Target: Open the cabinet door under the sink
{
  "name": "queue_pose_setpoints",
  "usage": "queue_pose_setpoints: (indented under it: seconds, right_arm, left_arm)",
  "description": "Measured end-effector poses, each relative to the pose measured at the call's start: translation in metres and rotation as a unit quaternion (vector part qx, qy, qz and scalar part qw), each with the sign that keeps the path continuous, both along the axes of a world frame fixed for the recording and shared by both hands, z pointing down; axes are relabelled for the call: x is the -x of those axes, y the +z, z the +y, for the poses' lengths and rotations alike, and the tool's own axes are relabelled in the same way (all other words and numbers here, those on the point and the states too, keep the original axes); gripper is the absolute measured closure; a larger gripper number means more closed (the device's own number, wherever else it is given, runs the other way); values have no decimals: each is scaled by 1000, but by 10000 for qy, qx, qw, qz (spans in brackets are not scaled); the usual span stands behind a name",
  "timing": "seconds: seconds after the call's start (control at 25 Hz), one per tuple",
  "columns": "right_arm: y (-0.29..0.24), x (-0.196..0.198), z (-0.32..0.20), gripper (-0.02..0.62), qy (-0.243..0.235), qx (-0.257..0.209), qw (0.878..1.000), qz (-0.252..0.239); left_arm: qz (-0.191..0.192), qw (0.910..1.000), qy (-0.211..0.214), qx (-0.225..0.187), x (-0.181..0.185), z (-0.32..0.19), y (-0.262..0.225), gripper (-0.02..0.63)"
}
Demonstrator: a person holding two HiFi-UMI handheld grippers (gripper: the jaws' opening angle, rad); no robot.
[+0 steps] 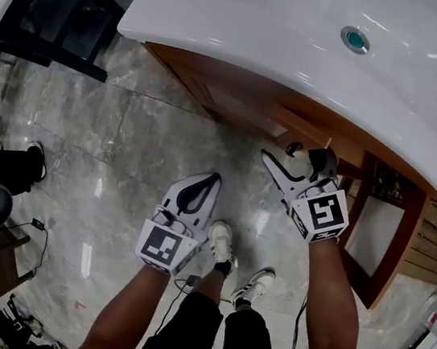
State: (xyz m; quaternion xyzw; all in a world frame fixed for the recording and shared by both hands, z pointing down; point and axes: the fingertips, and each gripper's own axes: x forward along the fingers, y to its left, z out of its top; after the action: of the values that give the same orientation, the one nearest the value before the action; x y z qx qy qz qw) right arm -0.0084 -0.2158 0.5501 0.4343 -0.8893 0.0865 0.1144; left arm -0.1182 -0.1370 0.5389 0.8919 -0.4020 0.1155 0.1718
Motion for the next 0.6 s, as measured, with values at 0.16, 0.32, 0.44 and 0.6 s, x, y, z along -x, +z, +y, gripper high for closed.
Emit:
queue_pose_setpoints:
  seconds: [0.16,0.32,0.44,0.6]
  right_arm:
    - [-1,7,14,210,-35,30,9999,-91]
    - [0,15,29,210,-168,28,9998,-77]
    - [0,19,36,210,-174,59,9998,-111]
    - [-1,28,49,210,-273,12,9995,-139]
  left_arm:
    - [170,9995,-241,99,5,1,-4,583]
    - [-11,9996,-277,-70,9,7,-6,583]
    - [-296,9986,-430,7,24,10,-2,583]
    - [-365,9969,-660,229,43,16,5,583]
